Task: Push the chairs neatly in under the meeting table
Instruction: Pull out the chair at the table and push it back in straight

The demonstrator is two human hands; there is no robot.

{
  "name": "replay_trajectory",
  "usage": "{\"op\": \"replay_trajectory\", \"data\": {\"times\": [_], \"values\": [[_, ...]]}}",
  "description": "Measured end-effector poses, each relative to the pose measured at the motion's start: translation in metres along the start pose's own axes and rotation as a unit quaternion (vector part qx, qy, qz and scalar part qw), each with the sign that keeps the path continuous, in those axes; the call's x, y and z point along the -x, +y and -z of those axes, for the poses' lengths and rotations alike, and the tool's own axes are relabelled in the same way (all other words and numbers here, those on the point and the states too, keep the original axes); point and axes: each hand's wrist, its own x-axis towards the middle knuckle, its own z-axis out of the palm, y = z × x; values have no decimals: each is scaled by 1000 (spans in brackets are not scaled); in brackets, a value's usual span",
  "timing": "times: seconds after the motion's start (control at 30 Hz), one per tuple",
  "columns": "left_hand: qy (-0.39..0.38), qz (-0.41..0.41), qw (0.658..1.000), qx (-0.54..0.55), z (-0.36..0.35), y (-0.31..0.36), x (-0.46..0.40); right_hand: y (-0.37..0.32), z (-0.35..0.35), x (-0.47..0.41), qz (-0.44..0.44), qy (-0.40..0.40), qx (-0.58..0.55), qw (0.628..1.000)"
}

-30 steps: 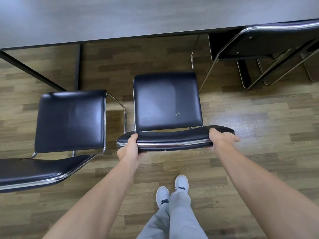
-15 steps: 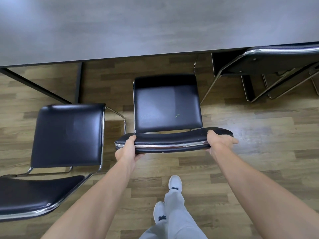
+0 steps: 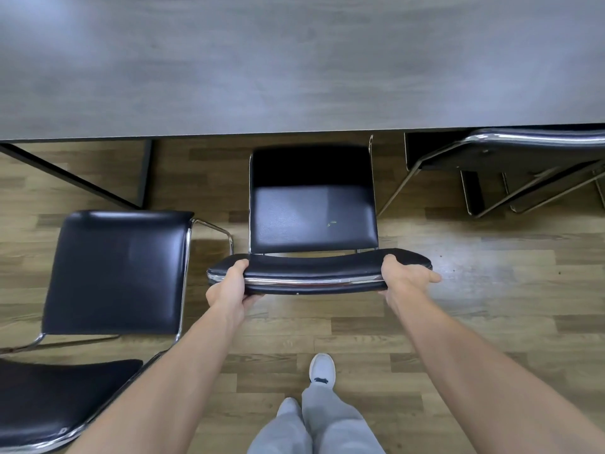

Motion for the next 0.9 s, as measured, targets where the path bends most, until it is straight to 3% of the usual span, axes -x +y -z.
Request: {"op": "replay_trajectory", "data": {"times": [0.9], "values": [[-23, 28, 999, 5, -77, 111, -41, -116, -62, -6, 4, 1, 5, 1000]]}}
